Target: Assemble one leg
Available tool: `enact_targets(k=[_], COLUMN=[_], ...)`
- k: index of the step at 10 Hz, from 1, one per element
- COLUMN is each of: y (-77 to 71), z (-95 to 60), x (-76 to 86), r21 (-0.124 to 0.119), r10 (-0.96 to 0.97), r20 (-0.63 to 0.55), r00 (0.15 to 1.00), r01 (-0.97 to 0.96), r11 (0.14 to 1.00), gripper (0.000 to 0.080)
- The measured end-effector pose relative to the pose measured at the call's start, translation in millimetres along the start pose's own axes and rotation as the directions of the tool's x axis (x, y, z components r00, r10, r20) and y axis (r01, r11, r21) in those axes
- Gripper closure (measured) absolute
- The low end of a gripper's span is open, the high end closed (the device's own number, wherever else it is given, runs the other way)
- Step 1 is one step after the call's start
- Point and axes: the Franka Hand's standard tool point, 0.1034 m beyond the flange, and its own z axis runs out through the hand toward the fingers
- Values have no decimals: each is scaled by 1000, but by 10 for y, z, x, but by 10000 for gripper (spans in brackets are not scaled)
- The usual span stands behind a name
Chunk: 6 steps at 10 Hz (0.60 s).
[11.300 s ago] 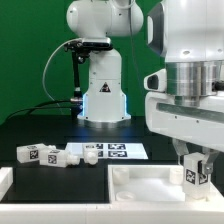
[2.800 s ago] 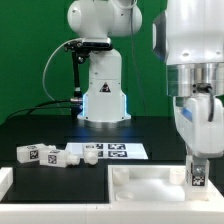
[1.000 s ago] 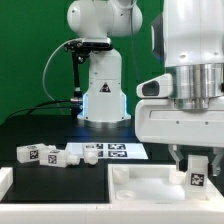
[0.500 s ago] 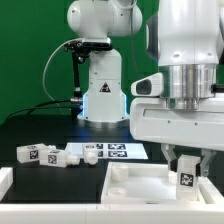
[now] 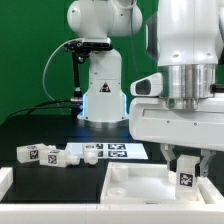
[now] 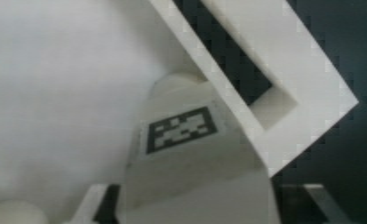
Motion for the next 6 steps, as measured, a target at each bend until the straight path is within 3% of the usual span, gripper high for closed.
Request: enact_targets(k=[1, 2, 3, 6], y=[-62, -96, -97, -49], z=[-145, -260, -279, -249], x=[-9, 3, 17, 33], r21=[11, 20, 22, 15], r10=[-17, -29, -31, -4], r20=[7, 10, 10, 15], r00=[1000, 1000, 999, 1000], r01=[17, 29, 31, 4], r11=[1000, 999, 999, 1000], gripper=[383, 215, 163, 154])
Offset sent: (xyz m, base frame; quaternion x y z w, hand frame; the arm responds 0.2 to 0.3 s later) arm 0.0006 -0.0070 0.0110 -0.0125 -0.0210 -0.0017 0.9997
